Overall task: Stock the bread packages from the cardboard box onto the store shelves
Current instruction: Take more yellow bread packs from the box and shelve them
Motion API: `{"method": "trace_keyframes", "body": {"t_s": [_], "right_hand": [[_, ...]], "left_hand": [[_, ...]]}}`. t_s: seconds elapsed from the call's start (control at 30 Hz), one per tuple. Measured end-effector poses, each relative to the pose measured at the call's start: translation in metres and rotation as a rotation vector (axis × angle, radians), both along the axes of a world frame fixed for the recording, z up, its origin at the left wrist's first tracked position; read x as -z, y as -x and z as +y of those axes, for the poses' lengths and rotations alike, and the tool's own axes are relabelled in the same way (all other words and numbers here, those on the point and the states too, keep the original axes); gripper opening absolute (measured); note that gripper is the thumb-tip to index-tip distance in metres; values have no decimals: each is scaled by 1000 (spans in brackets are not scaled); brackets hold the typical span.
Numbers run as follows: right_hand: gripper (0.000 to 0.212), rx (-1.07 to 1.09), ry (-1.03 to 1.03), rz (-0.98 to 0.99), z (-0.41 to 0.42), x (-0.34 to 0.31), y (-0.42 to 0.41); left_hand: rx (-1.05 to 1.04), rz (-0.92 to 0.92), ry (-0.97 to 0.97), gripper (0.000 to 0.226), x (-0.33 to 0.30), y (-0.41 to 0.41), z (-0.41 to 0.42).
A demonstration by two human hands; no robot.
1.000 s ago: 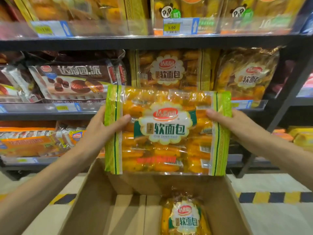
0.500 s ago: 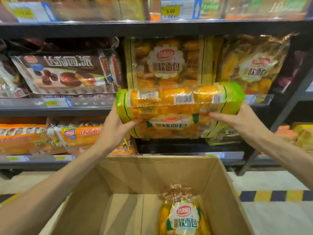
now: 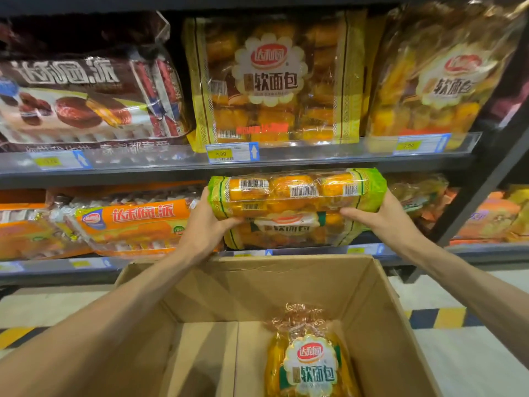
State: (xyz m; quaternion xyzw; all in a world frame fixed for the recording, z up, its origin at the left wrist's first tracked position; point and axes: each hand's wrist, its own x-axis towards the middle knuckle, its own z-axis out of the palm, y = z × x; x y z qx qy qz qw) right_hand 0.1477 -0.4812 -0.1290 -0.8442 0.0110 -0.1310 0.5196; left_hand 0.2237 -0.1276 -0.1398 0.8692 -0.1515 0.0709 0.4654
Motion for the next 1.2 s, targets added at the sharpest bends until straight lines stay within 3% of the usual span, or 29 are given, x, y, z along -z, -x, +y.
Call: {"method": "trace_keyframes", "body": {"t_s": [0.27,0.37,0.47,0.6,0.73,0.97,1.1,1.2], "right_hand": [[49,42,29,130,-4,25,-35],[63,118,-17,208,-8,27,-54],[77,186,-17,226,-6,28,-67],[55,241,-45,279,2,31,-73],[43,240,-72,323,9,30,-70],[53,271,2,323,19,19,-56],[58,245,91,295,26,7,-35],[58,204,150,215,31,-6,-10]], "left_hand": [[-69,232,-107,58,13,-34,-6],[-163,310,-124,68,11,-47,-14],[-304,342,-86,46,9,-48,-32],[-353,360,-39,39,12,-49,-46],[-349,397,7,45,17,-48,-45],[-250,498,-66,77,-2,-20,-33],[-153,412,-70,83,-20,19,-19],[-105,96,-214,68,-28,66,-12]]}}
